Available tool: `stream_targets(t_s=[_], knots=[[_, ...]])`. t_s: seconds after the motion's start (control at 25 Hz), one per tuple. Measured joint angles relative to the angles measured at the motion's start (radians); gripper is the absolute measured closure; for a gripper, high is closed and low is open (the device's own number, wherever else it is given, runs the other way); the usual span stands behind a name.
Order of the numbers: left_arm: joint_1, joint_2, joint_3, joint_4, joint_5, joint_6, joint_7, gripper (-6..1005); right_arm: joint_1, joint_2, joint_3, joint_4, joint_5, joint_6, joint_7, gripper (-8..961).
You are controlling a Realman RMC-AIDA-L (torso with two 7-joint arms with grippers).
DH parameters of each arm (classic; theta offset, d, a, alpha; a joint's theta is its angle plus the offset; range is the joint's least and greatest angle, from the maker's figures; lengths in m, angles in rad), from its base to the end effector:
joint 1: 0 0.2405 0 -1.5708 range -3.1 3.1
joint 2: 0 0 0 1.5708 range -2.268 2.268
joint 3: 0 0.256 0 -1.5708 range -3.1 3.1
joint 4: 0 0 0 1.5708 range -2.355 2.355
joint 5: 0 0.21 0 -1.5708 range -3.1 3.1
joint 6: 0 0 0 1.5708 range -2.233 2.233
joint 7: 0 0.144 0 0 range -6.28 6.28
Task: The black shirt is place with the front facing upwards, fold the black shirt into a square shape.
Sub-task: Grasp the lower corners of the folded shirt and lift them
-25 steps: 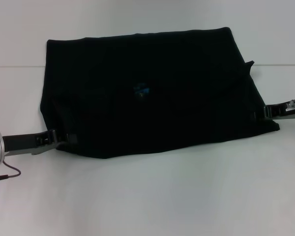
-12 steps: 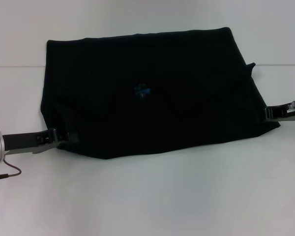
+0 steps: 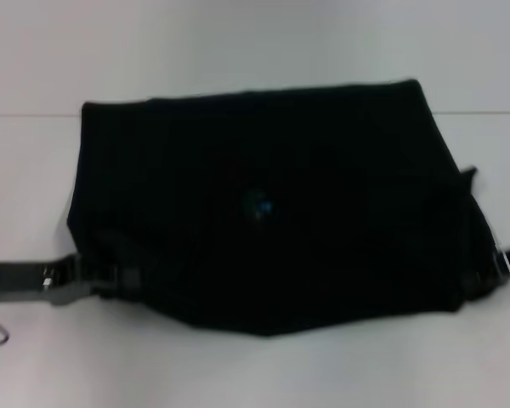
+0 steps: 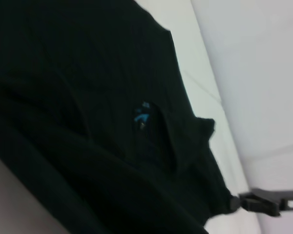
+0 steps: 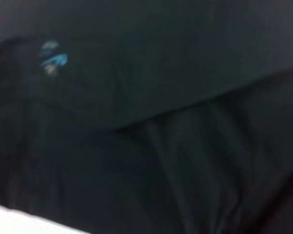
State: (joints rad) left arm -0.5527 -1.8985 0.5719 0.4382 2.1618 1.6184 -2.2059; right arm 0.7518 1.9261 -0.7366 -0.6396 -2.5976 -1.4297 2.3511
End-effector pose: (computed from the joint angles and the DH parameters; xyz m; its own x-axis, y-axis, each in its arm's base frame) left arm -0.3108 0.3183 0.0376 0.1144 0.9315 0.3453 0.9453 -0.2089 0.2504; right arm 0.2911 0.3833 0.0428 0.3898 -0.9165 -0.0896 -0.8896 -0.3496 -0.2939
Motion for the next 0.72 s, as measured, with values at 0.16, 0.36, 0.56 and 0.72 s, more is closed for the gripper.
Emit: stream_targets(t_s=[0.16,0.36,0.56,0.72], knots=[[0.043,0.002,-0.023,0.035,0.081,0.148,-0.015,933,-0.050,0.005,-0.002,-0.021,-0.002,-0.178,-0.100,918],[0.077,-0.001,-0.045,0.061,0.185,0.290,-0.003,930,-0.103,0.008,-0.020,-0.011,-0.007,-0.324,-0.248,917],[0.086,-0.005,-0.042,0.072,0.249,0.388,0.031,928,-0.121,0.022,-0.027,-0.008,-0.033,-0.399,-0.346,913],[0.077,-0.005,-0.042,0.066,0.266,0.385,0.035,925,-0.120,0.030,-0.024,-0.002,-0.045,-0.413,-0.380,909]])
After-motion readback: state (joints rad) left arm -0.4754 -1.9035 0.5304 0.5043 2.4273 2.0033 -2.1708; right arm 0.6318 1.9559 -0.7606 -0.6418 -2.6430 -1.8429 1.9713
